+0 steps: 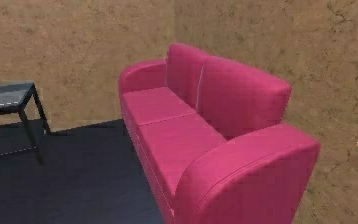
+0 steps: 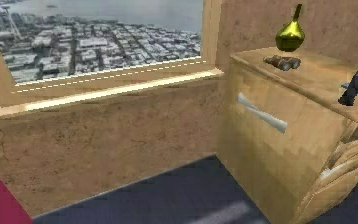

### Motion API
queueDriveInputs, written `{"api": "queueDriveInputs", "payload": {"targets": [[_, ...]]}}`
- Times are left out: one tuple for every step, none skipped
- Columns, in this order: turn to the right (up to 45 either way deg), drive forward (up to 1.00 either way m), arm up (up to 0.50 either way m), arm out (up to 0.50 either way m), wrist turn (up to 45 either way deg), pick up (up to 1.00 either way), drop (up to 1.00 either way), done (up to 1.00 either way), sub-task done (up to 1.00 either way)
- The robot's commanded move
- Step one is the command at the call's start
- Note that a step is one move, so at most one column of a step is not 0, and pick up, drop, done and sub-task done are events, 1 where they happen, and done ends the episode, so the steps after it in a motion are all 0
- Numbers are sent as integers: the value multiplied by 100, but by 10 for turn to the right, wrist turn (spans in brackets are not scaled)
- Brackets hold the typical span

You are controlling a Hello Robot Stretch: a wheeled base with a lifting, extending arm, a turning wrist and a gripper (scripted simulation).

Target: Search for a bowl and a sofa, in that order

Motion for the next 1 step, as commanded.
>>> {"api": "queueDriveInputs", "payload": {"targets": [[0,0,0,0,0,0,0,100,0]]}}
